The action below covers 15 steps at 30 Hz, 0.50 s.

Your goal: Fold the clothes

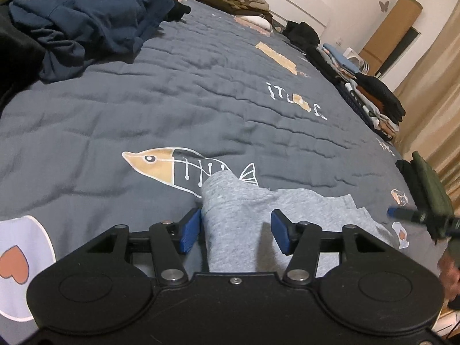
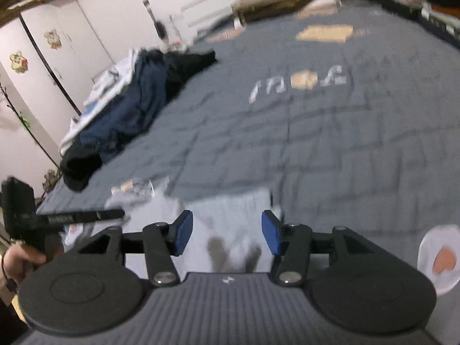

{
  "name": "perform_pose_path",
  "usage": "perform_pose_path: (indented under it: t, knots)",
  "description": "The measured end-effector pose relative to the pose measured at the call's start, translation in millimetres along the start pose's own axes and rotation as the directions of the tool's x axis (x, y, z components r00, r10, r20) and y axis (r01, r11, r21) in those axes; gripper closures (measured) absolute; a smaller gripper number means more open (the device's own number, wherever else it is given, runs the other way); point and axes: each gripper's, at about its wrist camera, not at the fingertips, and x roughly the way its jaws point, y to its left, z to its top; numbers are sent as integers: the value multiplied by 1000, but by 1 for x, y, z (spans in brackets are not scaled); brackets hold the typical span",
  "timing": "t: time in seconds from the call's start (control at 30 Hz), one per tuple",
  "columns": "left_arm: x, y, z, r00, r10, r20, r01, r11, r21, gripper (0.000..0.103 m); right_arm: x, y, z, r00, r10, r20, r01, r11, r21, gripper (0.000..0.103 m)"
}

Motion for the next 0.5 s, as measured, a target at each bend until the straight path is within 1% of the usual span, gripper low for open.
perform_pose_path:
  t: [0.07, 0.13, 0.17, 0.23, 0.27, 0.3, 0.33, 0.47, 0.5]
  knots:
    - [0, -2, -1, 1000, 3, -2, -3, 1000, 11, 49, 10, 0, -4, 999, -8, -39, 8, 1000, -12, 51]
    - [1, -4, -2, 1000, 2, -3, -2, 1000, 19, 47, 17, -3, -9, 999, -29, -45, 29, 1000, 4, 51]
    - [1, -3, -2, 1000, 2, -5, -2, 1000, 19, 47, 20, -3, -11, 998, -37, -48, 37, 999, 12, 53]
    - [3, -2, -2, 1000, 4, -8, -4, 1000, 18, 47, 24, -4, -13, 999, -17, -46, 19, 999, 32, 70]
    - [3, -2, -1, 1000, 5, -8, -5, 1000, 16, 47, 23, -2, -12, 999, 6, -39, -4, 999, 41, 89]
    - [4, -2, -1, 1000, 4, -8, -4, 1000, 14, 47, 22, -1, -11, 999, 29, -30, -27, 998, 53, 93]
    - [5, -2, -1, 1000, 3, -8, -3, 1000, 14, 47, 18, -2, -9, 999, 53, -8, -52, 996, 76, 94]
    - [7, -1, -2, 1000, 2, -7, -2, 1000, 22, 47, 2, -13, 1, 994, 90, 63, -99, 982, 159, 95]
    - [7, 0, -2, 1000, 2, -8, -2, 1000, 20, 47, 4, -15, 1, 996, 78, 51, -85, 984, 155, 94]
